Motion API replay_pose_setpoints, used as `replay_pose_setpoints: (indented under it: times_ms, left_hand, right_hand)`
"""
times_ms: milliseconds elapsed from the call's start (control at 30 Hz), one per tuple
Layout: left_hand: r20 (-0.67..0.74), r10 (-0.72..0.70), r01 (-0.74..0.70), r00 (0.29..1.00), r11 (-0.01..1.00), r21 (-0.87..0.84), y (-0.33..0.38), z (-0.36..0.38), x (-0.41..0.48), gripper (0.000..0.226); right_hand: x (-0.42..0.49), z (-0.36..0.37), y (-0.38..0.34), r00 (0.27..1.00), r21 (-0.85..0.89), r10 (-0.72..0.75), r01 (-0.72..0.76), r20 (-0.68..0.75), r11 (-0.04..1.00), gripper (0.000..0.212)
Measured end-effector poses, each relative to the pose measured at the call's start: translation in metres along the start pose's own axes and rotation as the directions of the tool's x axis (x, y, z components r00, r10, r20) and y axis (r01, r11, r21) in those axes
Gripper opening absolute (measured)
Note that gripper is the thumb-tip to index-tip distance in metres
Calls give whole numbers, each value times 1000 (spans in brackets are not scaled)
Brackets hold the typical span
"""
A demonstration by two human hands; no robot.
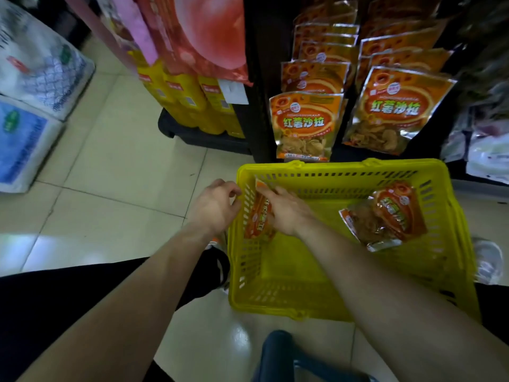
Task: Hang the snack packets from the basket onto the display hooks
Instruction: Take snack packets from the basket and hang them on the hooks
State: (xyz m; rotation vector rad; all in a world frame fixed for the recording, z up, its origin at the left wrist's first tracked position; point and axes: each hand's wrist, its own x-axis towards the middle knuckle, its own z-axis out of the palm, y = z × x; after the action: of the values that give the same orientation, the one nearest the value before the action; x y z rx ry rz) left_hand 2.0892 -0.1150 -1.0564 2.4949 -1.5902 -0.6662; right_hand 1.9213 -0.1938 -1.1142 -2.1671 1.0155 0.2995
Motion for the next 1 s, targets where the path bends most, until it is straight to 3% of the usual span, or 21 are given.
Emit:
replay_pose_setpoints:
  times_ms: [200, 367, 433, 567, 667, 767, 833, 1000]
  left_hand:
    - [-1, -46, 46, 999, 997, -54, -14, 7, 13, 17]
    - [-27, -26, 23, 999, 994, -109, -6, 13, 13, 18]
    - [-45, 16, -18, 999, 998, -55, -1, 14, 10, 21]
    - [89, 153, -142, 984, 983, -114, 28, 17, 0, 31]
    - [243, 235, -210, 941, 970, -126, 55, 27, -11, 42]
    - [223, 293, -298, 930, 954, -10, 80, 42, -14, 25]
    - [195, 332, -332, 923, 943, -29, 97, 51, -13, 16]
    - [239, 389, -407, 890, 913, 31, 125, 70, 2, 7]
  right_hand:
    - [19, 11, -5, 996, -141, -39, 28, -78, 990, 78]
    - [6, -2, 11, 974, -278, -113, 55, -196, 959, 21]
    - [-6, -9, 21, 964, -319, -156, 81, -217, 944, 11]
    - [-34, -25, 40, 983, -321, -153, 114, -98, 940, 21]
    - [-59, -37, 50, 996, -176, -52, 38, -73, 984, 14]
    - [-83, -44, 65, 995, -57, 44, -49, -86, 997, 13]
    - [-98, -47, 81, 987, 11, 96, -96, -129, 995, 17]
    - [-129, -43, 148, 890, 141, 356, -328, -286, 934, 57]
